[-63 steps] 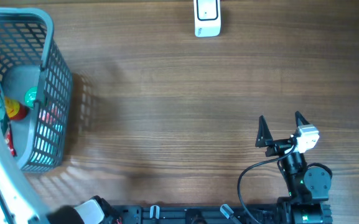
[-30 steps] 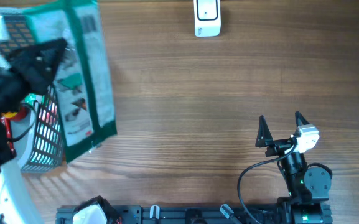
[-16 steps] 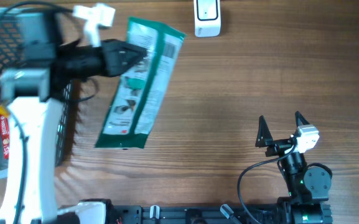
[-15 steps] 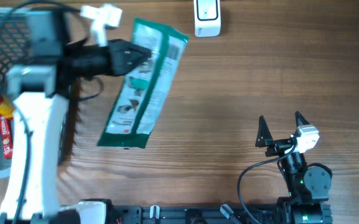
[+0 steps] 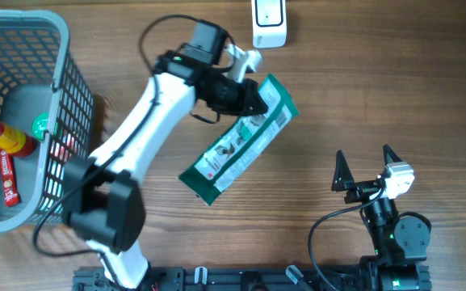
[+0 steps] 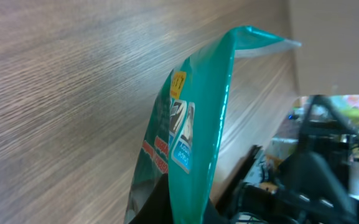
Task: Scan the item barcode
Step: 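Carry the green packet toward the scanner and release it on the table, then move the left gripper back over the basket and reach inside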
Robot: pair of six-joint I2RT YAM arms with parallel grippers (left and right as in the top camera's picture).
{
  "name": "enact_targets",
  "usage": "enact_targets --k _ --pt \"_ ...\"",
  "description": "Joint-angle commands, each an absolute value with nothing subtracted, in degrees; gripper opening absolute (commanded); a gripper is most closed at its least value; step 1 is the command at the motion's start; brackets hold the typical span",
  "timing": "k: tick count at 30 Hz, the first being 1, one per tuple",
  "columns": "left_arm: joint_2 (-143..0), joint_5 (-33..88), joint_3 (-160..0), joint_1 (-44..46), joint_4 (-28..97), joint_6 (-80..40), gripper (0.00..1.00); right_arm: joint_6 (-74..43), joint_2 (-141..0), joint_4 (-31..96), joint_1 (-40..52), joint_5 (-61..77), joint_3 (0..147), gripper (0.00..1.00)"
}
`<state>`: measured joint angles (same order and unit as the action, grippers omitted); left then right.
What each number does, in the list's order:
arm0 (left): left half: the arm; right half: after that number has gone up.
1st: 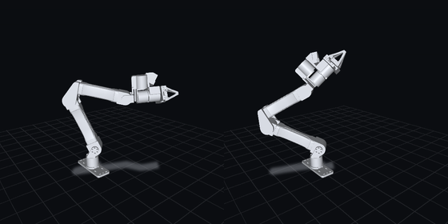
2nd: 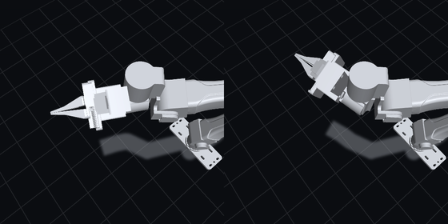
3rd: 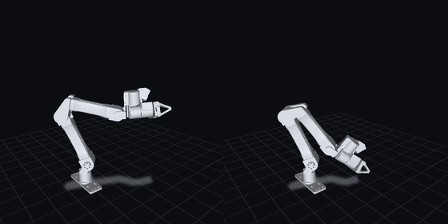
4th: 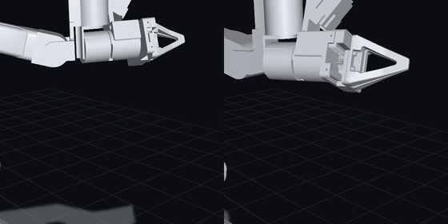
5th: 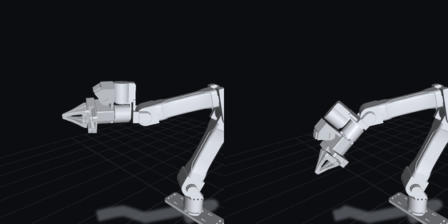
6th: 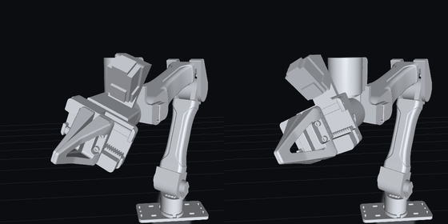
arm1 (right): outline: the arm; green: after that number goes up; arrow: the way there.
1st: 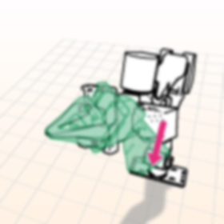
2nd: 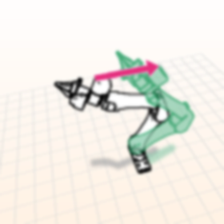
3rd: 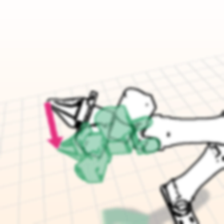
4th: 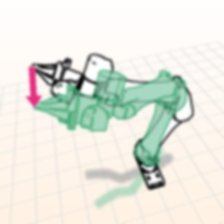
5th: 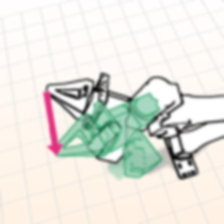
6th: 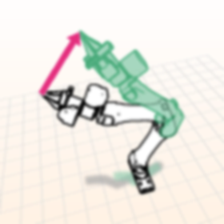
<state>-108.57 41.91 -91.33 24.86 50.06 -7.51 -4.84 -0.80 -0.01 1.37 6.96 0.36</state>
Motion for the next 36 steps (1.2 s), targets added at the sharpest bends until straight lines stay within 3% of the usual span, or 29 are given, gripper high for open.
enact_targets --k 1,11,17,18,19,36 --pt "-112.9 39.9 -90.9 26.9 48.4 -6.2 0.13 -4.5 -0.6 -0.3 1.6 5.9 0.3 1.00" --pt "-118.9 38.2 -90.9 29.8 45.7 -6.9 0.10 -4.5 -0.6 -0.3 1.6 5.9 0.3 1.00" --pt "-119.0 33.5 -90.9 30.7 45.0 -6.8 0.55 -4.5 -0.6 -0.3 1.6 5.9 0.3 1.00" --pt "-119.0 31.7 -90.9 30.8 45.0 -6.9 0.88 -4.5 -0.6 -0.3 1.6 5.9 0.3 1.00" --pt "-119.0 29.9 -90.9 30.8 45.0 -6.8 1.00 -4.5 -0.6 -0.3 1.6 5.9 0.3 1.00" --pt "-110.9 20.8 -91.0 27.0 52.2 -6.2 1.00 -4.5 -0.6 -0.3 1.6 5.9 0.3 1.00"
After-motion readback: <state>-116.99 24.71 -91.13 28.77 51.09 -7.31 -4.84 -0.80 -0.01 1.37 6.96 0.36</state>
